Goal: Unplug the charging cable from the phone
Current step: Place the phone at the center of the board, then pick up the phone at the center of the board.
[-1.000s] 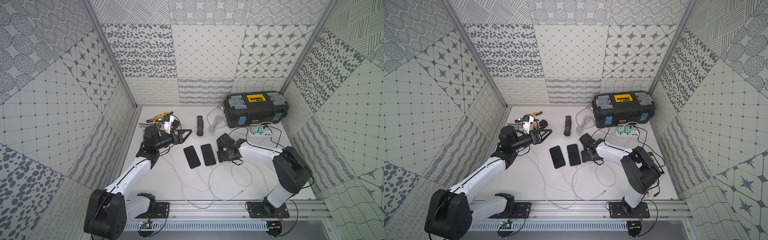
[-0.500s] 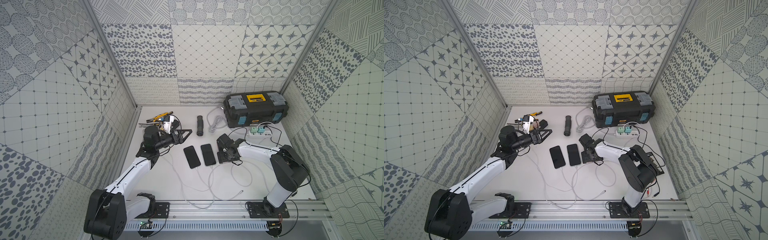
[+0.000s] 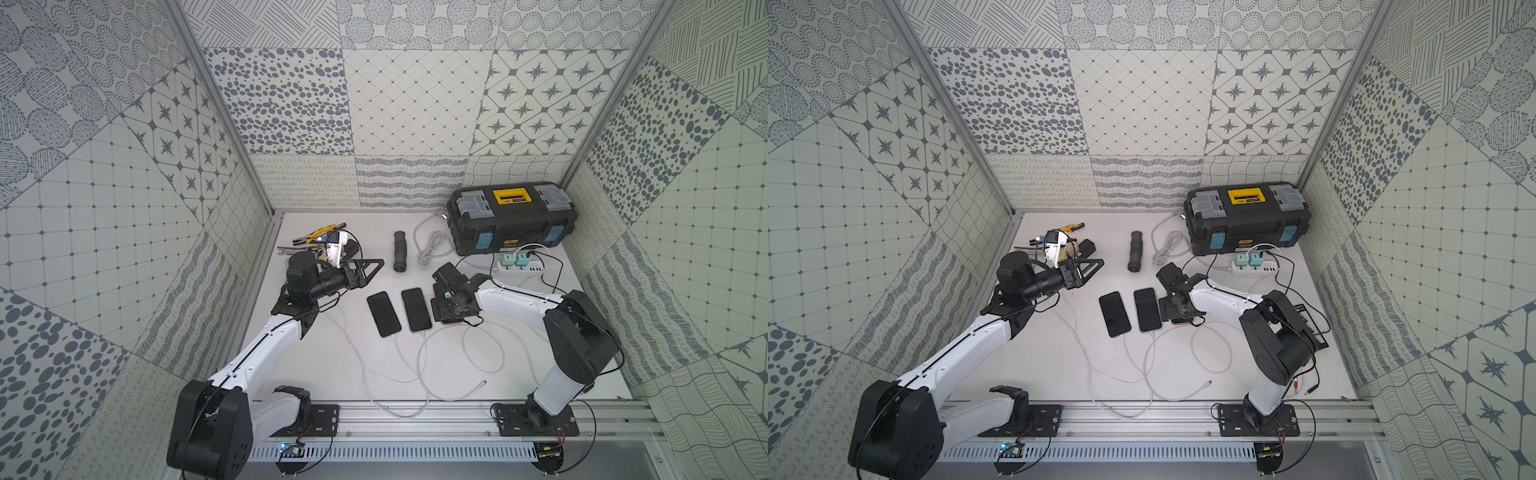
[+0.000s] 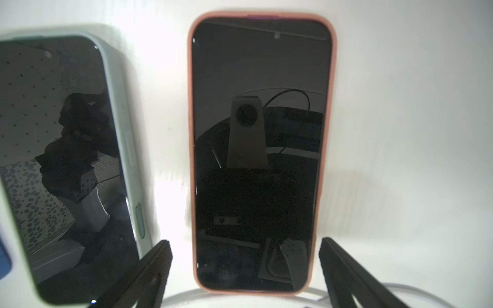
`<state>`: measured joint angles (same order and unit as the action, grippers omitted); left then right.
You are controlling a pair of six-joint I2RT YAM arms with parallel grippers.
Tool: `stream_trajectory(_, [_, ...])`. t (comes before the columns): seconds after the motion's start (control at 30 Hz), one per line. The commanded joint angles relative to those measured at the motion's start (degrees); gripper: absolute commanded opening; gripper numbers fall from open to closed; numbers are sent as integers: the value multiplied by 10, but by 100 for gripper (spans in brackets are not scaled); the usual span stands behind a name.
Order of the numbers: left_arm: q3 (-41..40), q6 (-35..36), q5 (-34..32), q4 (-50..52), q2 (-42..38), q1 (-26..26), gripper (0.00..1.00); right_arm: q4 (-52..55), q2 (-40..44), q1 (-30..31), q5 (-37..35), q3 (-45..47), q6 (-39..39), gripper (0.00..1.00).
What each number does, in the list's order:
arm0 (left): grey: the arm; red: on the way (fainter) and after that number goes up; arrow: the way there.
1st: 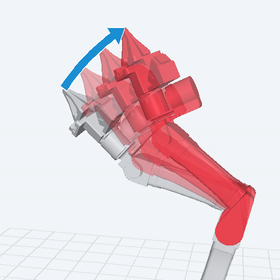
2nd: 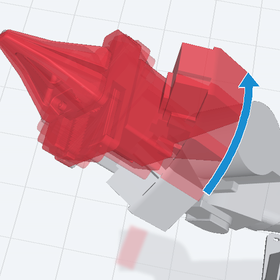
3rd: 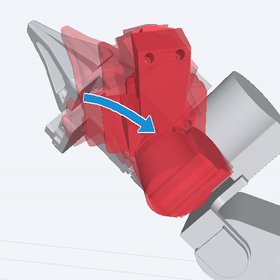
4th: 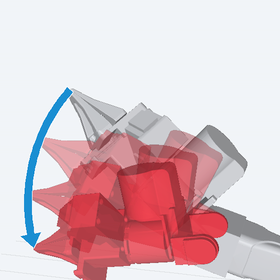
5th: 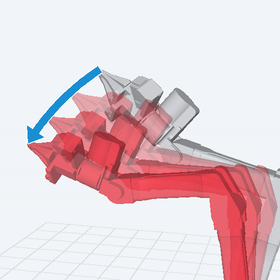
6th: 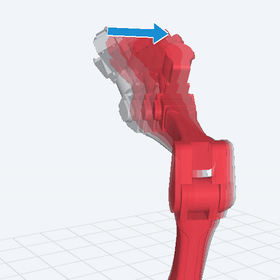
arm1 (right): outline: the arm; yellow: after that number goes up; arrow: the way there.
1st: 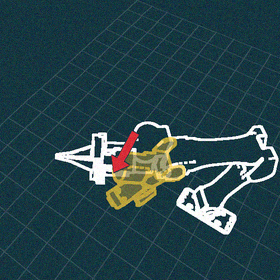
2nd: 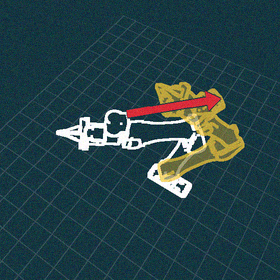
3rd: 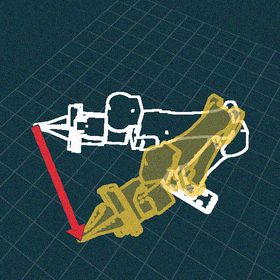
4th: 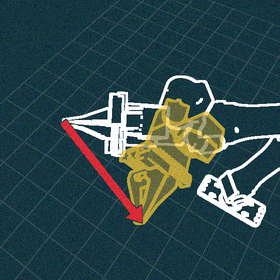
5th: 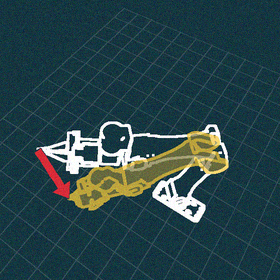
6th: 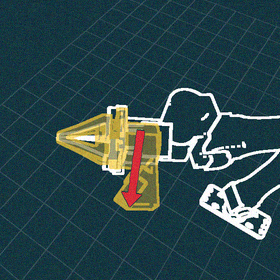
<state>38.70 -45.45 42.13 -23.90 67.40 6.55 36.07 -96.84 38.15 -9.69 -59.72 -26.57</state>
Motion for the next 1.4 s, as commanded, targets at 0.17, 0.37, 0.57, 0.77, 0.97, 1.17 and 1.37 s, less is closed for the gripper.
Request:
stream_trajectory(0.17, [7, 23, -16, 9, -14, 1, 98, 5, 38, 44, -10, -47, -20, 90])
stream_trajectory(0.37, [7, 24, -21, 13, -15, 1, 98, 3, 13, 90, -34, -71, -39, 91])
stream_trajectory(0.57, [7, 25, -21, 14, -14, 1, 98, -7, -27, 117, -41, -91, -49, 92])
stream_trajectory(0.77, [6, 27, -22, 18, -15, 1, 98, -16, -60, 129, -40, -102, -54, 93])
stream_trajectory(0.97, [6, 28, -22, 18, -14, 1, 98, -24, -84, 131, -34, -105, -56, 96])
stream_trajectory(1.17, [6, 29, -22, 20, -14, 1, 98, -32, -99, 132, -26, -104, -59, 96])
stream_trajectory(1.37, [6, 28, -23, 21, -14, 1, 98, -41, -112, 133, -19, -103, -60, 91])
